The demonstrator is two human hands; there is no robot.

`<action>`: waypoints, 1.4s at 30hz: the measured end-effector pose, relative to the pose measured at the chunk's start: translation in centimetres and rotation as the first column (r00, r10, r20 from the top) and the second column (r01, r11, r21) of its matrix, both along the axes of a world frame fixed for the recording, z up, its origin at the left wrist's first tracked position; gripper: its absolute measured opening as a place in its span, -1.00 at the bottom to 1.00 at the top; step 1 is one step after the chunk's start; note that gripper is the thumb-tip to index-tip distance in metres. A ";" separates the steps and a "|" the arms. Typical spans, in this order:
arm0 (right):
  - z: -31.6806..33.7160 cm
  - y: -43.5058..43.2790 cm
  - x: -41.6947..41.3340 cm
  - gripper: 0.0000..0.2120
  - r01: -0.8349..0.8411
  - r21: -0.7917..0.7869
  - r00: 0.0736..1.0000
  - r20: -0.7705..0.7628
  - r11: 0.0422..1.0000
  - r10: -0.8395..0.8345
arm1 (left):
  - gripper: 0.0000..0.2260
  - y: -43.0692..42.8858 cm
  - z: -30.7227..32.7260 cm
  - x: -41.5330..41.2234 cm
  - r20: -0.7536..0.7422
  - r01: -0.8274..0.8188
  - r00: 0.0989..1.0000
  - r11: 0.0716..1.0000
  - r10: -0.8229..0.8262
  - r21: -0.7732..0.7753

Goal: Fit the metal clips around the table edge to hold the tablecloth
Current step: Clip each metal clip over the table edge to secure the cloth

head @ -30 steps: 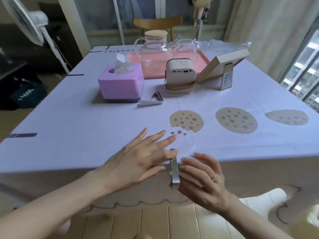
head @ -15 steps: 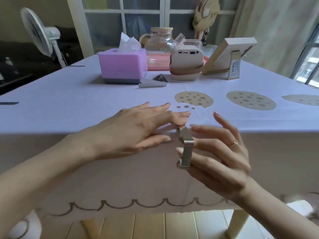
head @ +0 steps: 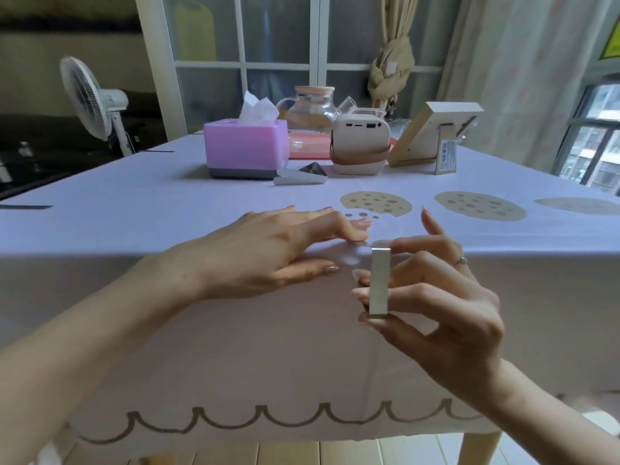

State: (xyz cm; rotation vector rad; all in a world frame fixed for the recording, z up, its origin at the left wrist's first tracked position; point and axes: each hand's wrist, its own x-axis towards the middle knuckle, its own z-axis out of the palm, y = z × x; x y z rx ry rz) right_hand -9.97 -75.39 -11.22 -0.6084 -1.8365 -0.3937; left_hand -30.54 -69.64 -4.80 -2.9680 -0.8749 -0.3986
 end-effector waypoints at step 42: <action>2.9 -0.1 -0.5 -0.55 0.239 -0.352 0.971 0.106 0.905 -0.215 | -0.40 -1.9 -0.2 1.4 0.057 -0.196 0.980 0.976 0.192 0.091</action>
